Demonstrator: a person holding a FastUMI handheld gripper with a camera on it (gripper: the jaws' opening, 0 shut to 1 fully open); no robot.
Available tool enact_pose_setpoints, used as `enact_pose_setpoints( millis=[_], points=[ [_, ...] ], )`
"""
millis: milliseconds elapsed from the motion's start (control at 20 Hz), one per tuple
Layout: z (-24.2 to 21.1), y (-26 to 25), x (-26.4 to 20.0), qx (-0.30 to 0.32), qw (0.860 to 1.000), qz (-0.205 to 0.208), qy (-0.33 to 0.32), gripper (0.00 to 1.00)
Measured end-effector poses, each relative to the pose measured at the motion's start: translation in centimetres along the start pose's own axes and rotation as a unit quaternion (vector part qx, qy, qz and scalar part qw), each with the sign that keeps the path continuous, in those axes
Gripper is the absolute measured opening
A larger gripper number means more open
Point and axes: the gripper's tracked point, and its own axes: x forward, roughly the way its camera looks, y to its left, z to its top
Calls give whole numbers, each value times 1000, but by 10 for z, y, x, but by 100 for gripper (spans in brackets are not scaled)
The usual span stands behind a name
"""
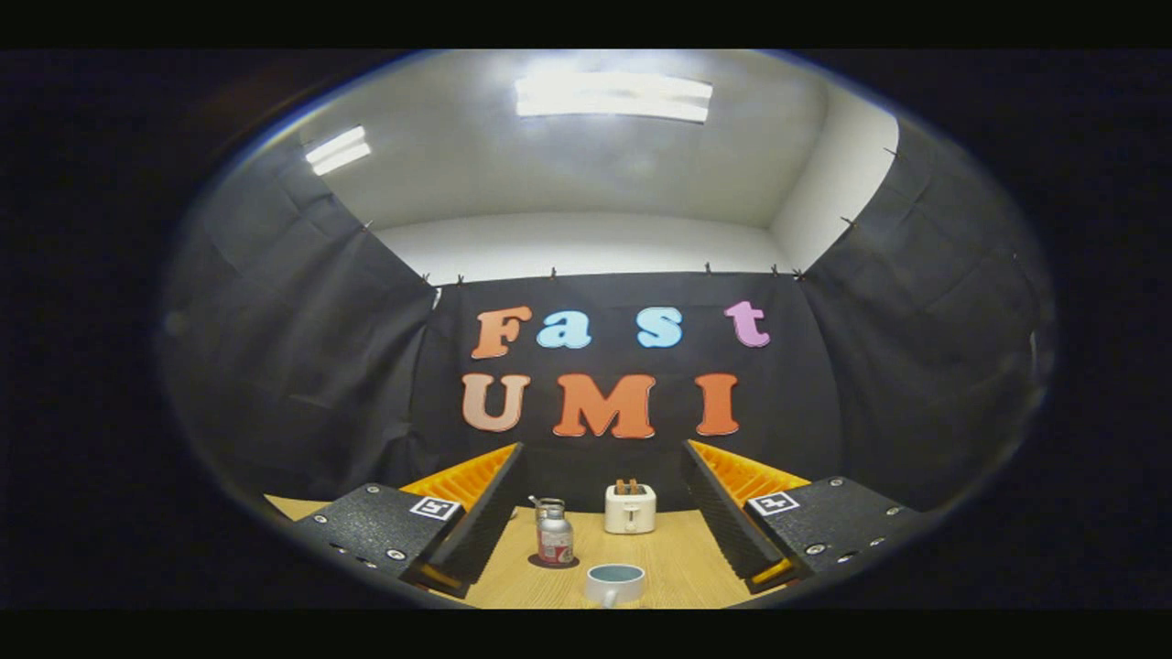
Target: Take the bottle from table, then pour the juice into the cup, finally place the bottle on the coaster
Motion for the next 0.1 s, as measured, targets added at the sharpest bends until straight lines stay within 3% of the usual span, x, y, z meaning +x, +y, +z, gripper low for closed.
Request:
enact_pose_setpoints(
  millis=[100],
  points=[
    [-4,0,2,-6,1000,0,6,98]
  ],
)
